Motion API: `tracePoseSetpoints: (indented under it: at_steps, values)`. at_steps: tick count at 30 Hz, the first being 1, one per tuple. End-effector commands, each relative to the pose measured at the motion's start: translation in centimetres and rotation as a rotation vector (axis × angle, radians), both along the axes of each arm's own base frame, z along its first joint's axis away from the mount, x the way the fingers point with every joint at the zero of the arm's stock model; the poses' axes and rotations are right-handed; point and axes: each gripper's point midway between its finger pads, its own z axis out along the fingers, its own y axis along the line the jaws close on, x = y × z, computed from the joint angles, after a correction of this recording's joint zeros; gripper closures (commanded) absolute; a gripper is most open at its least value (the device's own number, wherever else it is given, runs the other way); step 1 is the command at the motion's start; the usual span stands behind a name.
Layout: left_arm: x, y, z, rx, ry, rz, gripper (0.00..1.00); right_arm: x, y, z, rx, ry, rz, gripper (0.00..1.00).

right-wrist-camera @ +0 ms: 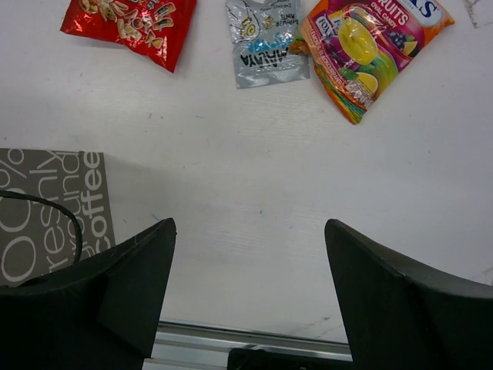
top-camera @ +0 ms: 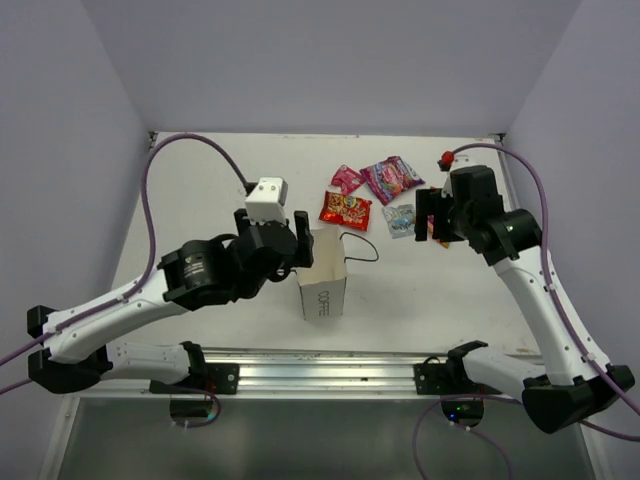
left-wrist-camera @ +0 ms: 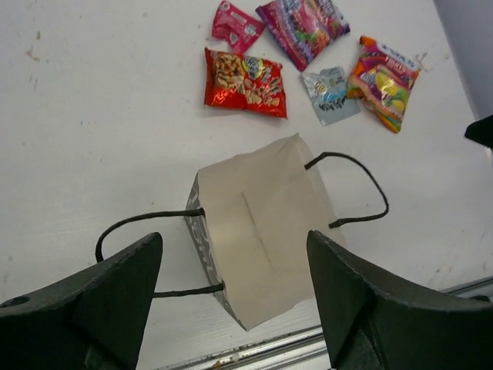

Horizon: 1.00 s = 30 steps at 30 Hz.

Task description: Place the snacks into the paper bag

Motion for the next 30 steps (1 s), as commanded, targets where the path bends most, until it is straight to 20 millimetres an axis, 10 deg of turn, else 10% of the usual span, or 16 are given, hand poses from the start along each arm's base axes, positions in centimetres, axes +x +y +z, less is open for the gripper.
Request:
tracePoseSetpoints:
  at_steps: [1,18,30]
  values:
    - [-0.8,0.4,-4.0,0.03,0.108,0.048,0.21,-0.2,-0.8,0.0,-0.011,-0.02,-0.043,0.17]
    - [-1.2,-0.1,-9.7,0.119,0.186,0.049,0.51,-0.5,-1.7,-2.1,-0.048,0.016,-0.09,0.14]
    - [-0.4,-0.5,-10.3,0.177,0.157,0.039,1.0,2.1,-3.2,-2.9,-0.12,-0.041,-0.201,0.09]
